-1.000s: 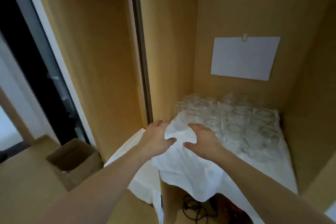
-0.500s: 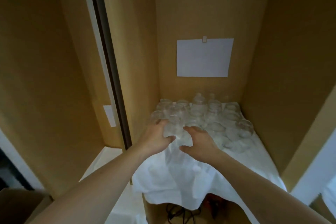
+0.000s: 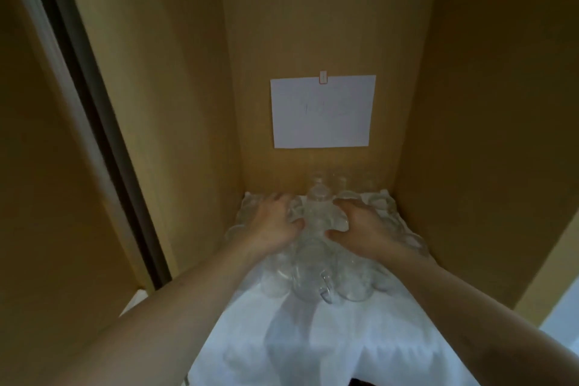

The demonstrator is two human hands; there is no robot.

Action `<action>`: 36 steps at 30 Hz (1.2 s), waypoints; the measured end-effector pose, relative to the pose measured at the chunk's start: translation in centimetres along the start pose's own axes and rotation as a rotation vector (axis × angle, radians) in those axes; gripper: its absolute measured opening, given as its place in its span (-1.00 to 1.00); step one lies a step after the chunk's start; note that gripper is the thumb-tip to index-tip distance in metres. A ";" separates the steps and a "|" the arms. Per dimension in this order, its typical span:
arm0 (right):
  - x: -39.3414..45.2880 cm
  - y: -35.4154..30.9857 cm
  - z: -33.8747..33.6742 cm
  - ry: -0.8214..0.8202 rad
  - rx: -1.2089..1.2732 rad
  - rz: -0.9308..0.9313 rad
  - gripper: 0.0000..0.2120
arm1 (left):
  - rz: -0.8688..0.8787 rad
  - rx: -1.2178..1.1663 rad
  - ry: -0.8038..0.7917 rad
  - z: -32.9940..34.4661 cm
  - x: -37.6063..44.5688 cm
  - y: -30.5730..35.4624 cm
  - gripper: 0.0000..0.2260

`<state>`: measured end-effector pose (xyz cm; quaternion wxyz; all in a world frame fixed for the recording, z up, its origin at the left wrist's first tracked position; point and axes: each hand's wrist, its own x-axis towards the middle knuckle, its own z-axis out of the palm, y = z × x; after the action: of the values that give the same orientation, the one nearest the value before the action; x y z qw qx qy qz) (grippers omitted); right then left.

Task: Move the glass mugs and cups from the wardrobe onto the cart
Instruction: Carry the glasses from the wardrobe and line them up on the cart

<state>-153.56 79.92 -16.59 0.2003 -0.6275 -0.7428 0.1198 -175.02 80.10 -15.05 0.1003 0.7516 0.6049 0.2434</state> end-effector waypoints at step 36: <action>27.2 9.8 1.6 -0.350 -0.242 0.035 -0.23 | -0.091 -0.106 -0.396 14.0 28.7 -1.9 -0.22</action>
<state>-149.15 108.50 -18.20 -0.0108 -0.6296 -0.7641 0.1402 -165.53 110.08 -20.97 0.2672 0.7505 0.5929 0.1177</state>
